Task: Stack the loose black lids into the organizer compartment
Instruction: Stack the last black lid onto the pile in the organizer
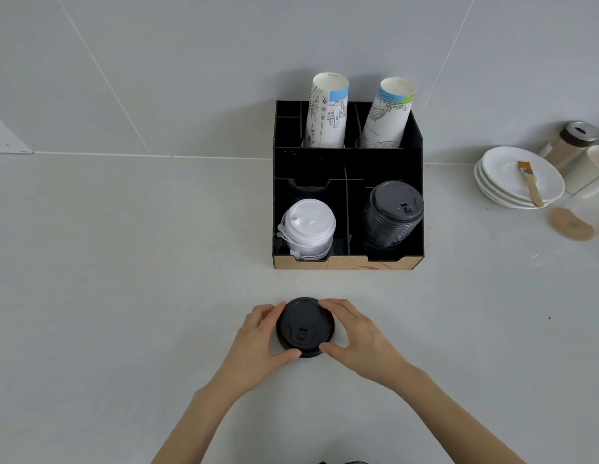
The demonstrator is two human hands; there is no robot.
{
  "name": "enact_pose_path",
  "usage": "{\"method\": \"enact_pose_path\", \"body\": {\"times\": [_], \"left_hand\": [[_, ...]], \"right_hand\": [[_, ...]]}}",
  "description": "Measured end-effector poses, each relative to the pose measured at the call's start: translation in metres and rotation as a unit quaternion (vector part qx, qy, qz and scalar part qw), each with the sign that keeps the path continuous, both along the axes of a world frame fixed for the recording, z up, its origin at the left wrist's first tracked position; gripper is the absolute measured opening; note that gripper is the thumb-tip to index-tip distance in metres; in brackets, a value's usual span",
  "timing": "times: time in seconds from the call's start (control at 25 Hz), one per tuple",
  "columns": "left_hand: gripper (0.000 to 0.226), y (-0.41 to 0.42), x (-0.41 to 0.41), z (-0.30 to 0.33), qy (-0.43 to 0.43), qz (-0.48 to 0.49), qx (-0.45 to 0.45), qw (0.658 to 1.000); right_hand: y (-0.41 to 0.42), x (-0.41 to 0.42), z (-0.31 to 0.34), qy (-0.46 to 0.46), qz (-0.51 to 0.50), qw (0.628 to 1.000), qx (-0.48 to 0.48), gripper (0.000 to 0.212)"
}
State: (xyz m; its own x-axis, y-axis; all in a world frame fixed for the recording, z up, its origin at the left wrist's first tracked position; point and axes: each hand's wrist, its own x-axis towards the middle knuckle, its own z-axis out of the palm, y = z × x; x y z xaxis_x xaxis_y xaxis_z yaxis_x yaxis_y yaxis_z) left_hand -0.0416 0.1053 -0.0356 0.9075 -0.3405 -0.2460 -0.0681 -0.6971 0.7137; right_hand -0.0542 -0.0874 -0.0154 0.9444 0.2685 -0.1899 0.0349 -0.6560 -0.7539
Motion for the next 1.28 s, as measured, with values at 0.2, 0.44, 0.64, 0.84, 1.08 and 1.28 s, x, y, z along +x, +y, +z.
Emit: {"method": "enact_pose_path", "body": {"times": [0.2, 0.44, 0.64, 0.84, 1.08, 1.28], "left_hand": [[0.078, -0.012, 0.008, 0.009, -0.002, 0.005, -0.041, 0.999], [0.07, -0.033, 0.02, 0.025, -0.031, 0.006, -0.104, 0.994], [0.063, -0.062, 0.032, 0.043, -0.079, -0.001, -0.126, 0.989], [0.065, -0.09, 0.046, 0.061, -0.125, 0.012, -0.113, 0.986], [0.065, -0.12, 0.062, 0.073, -0.129, 0.006, -0.128, 0.983], [0.067, -0.136, 0.074, 0.081, -0.154, 0.007, -0.12, 0.981]], "right_hand": [[-0.015, 0.003, 0.014, -0.018, -0.007, 1.0, 0.019, 0.058], [-0.032, 0.007, 0.036, -0.069, -0.03, 0.997, 0.018, 0.056], [-0.052, 0.009, 0.052, -0.097, -0.059, 0.993, 0.017, 0.056], [-0.069, 0.018, 0.062, -0.132, -0.105, 0.986, 0.006, 0.055], [-0.086, 0.031, 0.069, -0.155, -0.144, 0.977, 0.024, 0.052], [-0.105, 0.042, 0.076, -0.165, -0.144, 0.975, 0.024, 0.052]]}}
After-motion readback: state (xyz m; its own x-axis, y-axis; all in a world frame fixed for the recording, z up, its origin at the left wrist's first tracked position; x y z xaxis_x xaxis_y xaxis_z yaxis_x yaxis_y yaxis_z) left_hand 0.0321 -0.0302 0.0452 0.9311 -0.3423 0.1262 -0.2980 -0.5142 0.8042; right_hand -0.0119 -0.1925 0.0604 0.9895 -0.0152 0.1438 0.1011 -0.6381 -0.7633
